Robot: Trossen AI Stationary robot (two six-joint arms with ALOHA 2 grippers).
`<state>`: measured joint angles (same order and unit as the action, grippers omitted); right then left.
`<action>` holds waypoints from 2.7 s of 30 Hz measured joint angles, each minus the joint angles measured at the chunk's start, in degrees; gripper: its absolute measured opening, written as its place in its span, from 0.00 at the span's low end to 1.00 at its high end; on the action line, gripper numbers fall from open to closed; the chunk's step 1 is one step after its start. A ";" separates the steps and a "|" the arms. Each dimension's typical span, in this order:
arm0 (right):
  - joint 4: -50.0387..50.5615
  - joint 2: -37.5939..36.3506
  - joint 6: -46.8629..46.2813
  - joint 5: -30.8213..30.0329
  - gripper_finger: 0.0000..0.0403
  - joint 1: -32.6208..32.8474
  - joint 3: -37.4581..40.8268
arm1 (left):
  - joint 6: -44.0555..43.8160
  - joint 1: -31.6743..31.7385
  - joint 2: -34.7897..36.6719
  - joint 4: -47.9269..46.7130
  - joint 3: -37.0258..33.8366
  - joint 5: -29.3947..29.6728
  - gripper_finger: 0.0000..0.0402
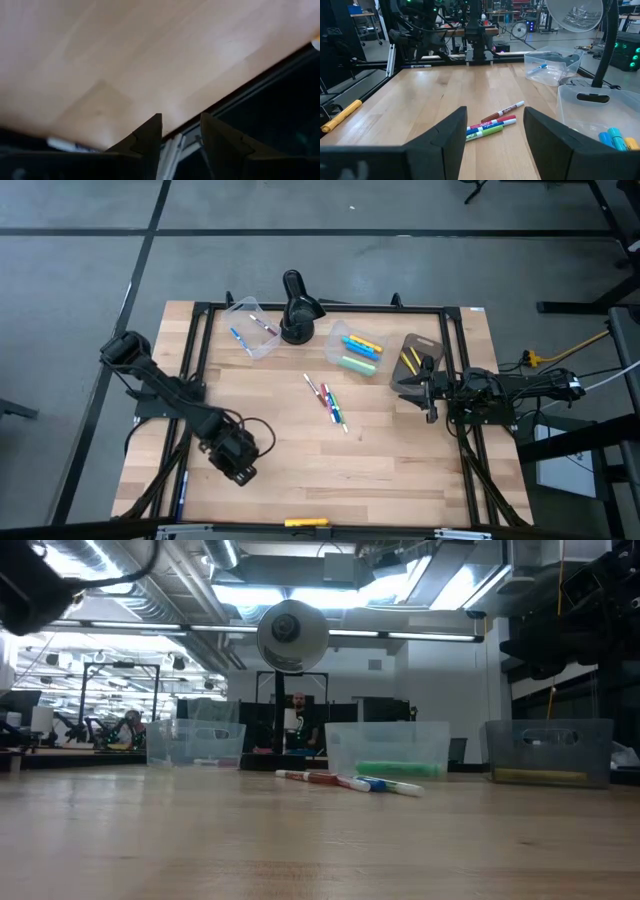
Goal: Pick & Place Markers
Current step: Put the bottom blue marker in the left transparent bin
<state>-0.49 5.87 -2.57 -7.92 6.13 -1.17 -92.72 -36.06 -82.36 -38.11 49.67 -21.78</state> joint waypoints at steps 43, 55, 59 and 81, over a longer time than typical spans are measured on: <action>0.00 0.00 0.00 -0.01 0.48 0.00 0.00 | -41.91 -16.44 -12.29 -1.10 0.20 -14.51 0.32; 0.01 0.00 -0.04 0.89 0.48 -0.02 0.00 | -42.30 -17.46 -14.50 1.90 -2.21 -13.59 0.32; 0.07 0.00 -0.02 1.01 0.48 0.00 0.00 | -42.31 -17.28 -14.07 1.76 -2.52 -12.48 0.32; 0.15 0.00 -0.02 1.03 0.48 -0.02 0.00 | 7.46 -18.68 -4.67 -5.03 -2.80 -11.62 0.23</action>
<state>-0.34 5.87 -2.59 -6.90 6.11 -1.17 -85.25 -54.74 -87.02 -43.14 46.87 -33.40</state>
